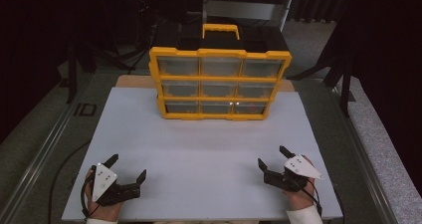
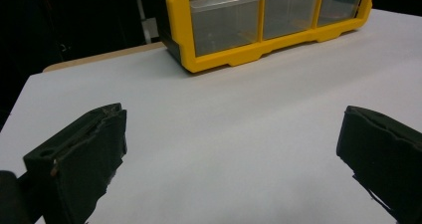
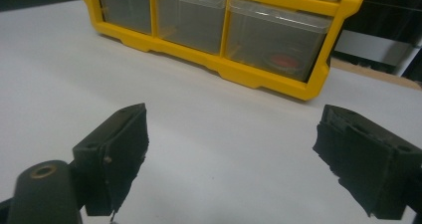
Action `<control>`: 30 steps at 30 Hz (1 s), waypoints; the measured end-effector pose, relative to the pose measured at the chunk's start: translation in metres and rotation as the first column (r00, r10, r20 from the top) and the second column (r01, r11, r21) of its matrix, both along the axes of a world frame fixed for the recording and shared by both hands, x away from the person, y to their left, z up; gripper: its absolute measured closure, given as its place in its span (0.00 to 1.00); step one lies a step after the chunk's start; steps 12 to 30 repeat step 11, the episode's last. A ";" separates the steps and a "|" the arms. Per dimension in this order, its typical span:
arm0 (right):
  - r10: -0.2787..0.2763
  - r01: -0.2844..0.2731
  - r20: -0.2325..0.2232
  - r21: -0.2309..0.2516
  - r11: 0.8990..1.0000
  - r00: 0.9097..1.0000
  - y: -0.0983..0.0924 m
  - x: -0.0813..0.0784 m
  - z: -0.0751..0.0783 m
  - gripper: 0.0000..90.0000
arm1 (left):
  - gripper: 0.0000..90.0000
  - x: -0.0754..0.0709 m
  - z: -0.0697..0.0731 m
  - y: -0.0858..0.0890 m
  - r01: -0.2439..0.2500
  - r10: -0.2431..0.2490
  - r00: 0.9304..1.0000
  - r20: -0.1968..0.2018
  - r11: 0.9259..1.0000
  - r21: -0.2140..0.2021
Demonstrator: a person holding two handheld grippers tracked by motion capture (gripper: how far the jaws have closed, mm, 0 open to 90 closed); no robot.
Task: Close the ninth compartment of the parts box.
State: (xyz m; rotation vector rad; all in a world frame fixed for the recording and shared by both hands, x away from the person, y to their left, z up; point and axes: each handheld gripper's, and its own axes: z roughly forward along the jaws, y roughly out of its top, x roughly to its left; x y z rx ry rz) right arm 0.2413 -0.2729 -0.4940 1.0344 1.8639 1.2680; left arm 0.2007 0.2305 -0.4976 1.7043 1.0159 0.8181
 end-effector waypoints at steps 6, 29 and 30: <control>-0.027 0.027 0.007 0.013 1.000 1.000 -0.005 -0.004 0.000 0.10 | 0.00 -0.001 0.000 0.002 -0.002 0.002 1.000 0.004 1.000 -0.001; -0.047 0.046 0.020 0.038 0.998 0.999 -0.013 -0.006 0.001 0.10 | 0.00 0.000 0.000 0.001 -0.002 0.002 1.000 -0.001 1.000 0.004; -0.047 0.046 0.020 0.038 0.998 0.999 -0.013 -0.006 0.001 0.10 | 0.00 0.000 0.000 0.001 -0.002 0.002 1.000 -0.001 1.000 0.004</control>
